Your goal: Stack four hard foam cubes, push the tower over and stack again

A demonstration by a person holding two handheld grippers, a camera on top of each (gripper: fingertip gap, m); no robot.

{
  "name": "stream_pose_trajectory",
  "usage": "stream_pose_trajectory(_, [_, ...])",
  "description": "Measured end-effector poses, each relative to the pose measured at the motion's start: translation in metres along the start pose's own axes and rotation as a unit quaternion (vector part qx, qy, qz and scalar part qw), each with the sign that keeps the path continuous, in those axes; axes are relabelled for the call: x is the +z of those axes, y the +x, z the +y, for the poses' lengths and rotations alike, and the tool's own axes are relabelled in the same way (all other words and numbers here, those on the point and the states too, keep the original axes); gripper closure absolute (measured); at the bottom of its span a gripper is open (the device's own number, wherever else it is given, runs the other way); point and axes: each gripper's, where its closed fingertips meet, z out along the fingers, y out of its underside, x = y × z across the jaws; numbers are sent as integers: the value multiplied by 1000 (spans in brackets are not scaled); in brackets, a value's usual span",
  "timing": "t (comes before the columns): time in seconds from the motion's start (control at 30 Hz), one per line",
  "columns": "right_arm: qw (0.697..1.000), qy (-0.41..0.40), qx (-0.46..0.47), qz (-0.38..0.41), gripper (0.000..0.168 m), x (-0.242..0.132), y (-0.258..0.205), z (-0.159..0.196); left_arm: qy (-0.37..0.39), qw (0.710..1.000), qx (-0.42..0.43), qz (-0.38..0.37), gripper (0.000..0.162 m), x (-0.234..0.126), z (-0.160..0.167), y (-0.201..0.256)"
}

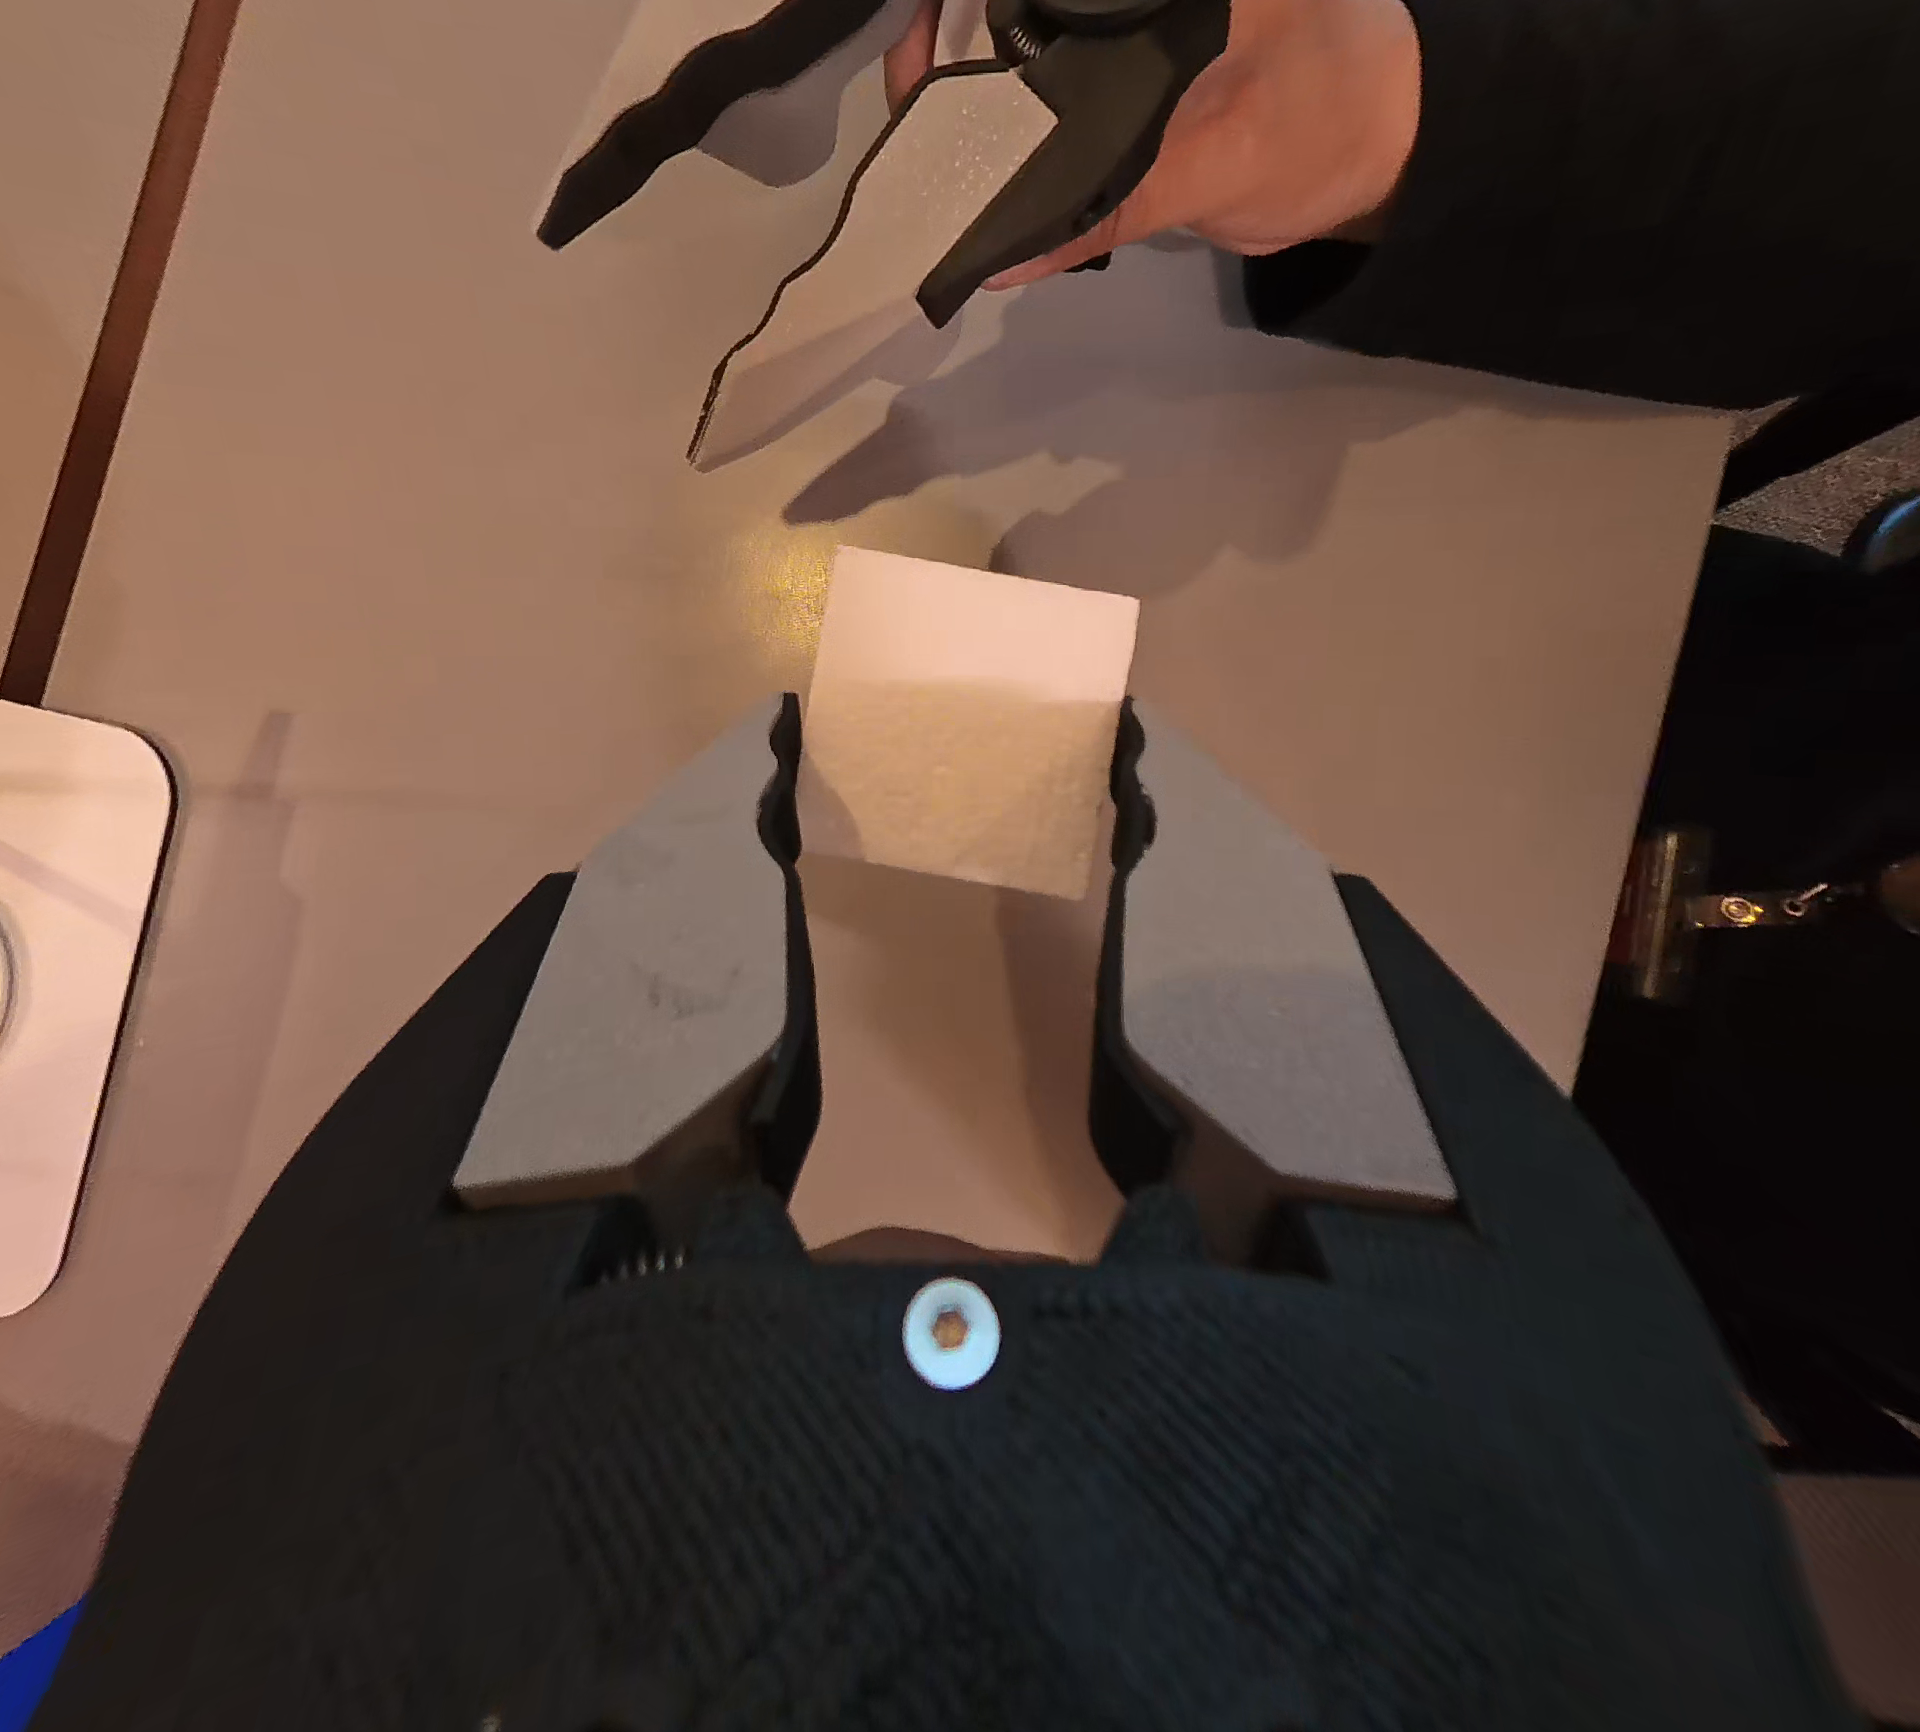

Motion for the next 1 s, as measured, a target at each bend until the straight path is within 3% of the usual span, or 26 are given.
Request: stream_pose_trajectory(1.0, [1000, 7, 0, -1, 109, -2, -1, -5, -23, 1000, -4, 3, 103, 13, 5, 8])
